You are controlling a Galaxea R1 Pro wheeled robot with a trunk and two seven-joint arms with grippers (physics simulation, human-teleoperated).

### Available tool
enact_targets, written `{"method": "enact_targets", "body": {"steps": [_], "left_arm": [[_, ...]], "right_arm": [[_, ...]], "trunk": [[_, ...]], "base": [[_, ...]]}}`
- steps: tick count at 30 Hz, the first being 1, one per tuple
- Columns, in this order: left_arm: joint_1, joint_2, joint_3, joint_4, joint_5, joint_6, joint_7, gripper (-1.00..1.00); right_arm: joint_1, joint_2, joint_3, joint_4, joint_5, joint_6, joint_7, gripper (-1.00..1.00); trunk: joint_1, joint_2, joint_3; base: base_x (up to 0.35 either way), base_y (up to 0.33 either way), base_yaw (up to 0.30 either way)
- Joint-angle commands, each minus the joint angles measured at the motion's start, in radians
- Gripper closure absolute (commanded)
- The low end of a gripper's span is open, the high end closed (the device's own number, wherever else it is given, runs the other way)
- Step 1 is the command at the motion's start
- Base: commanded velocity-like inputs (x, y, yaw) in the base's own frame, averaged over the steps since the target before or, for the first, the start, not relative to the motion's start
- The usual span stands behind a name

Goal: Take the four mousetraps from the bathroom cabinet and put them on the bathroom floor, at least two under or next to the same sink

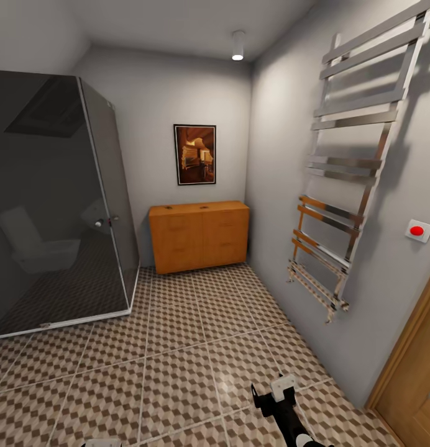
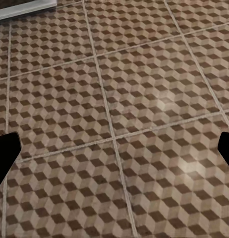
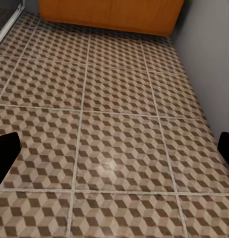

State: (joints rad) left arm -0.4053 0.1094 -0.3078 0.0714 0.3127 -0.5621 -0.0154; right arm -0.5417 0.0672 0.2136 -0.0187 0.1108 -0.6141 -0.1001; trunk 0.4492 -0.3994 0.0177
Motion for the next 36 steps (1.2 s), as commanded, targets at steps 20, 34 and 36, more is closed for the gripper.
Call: {"method": "enact_targets", "body": {"steps": [20,34,36], "left_arm": [[-0.001,0.000,-0.008,0.004,0.008,-0.006,-0.002,-1.00],[-0.001,0.000,-0.009,0.004,0.008,-0.006,-0.002,-1.00],[-0.001,0.000,-0.009,0.004,0.008,-0.006,-0.002,-1.00]], "right_arm": [[0.000,0.000,0.003,0.001,0.010,-0.001,-0.012,-1.00],[-0.001,0.017,0.003,0.002,0.010,-0.001,-0.012,-1.00],[0.000,0.018,0.003,0.002,0.010,-0.001,-0.012,-1.00]], "trunk": [[0.001,-0.001,0.000],[0.001,-0.001,0.000],[0.001,-0.001,0.000]], "base": [[0.294,-0.127,0.203],[0.284,-0.153,0.059],[0.268,-0.189,0.002]]}}
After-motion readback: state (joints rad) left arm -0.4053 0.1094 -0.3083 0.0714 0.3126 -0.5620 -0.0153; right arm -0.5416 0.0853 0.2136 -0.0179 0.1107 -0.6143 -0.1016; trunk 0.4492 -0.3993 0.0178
